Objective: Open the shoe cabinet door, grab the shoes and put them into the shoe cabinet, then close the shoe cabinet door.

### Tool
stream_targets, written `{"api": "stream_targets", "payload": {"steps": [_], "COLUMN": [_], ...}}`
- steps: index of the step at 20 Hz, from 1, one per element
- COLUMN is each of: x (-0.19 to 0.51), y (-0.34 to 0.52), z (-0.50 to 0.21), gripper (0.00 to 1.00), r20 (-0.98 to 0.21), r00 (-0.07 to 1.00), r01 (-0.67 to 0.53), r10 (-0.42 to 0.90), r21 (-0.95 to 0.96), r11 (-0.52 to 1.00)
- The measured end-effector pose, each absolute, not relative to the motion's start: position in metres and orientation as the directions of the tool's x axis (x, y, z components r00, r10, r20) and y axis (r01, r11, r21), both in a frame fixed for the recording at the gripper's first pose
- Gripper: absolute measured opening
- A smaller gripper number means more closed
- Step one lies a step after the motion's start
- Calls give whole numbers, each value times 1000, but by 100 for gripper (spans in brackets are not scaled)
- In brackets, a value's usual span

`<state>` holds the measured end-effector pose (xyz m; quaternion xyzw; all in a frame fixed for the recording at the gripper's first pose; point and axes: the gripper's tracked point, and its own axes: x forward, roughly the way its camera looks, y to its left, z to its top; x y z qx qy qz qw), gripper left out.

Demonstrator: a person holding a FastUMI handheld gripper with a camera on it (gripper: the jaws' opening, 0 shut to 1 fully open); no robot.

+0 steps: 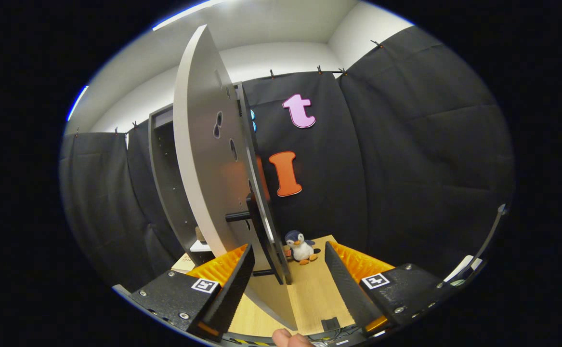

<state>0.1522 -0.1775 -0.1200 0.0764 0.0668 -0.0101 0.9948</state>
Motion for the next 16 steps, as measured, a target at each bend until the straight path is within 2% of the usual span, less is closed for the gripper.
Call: {"api": "stream_targets", "payload": {"steps": [16], "x": [150], "y": [-68], "z": [-126], "gripper": [92], "r20": [-222], "r00": [975], "r01": [48], "r10": [-24], "r21": [101], "r11": [994]}}
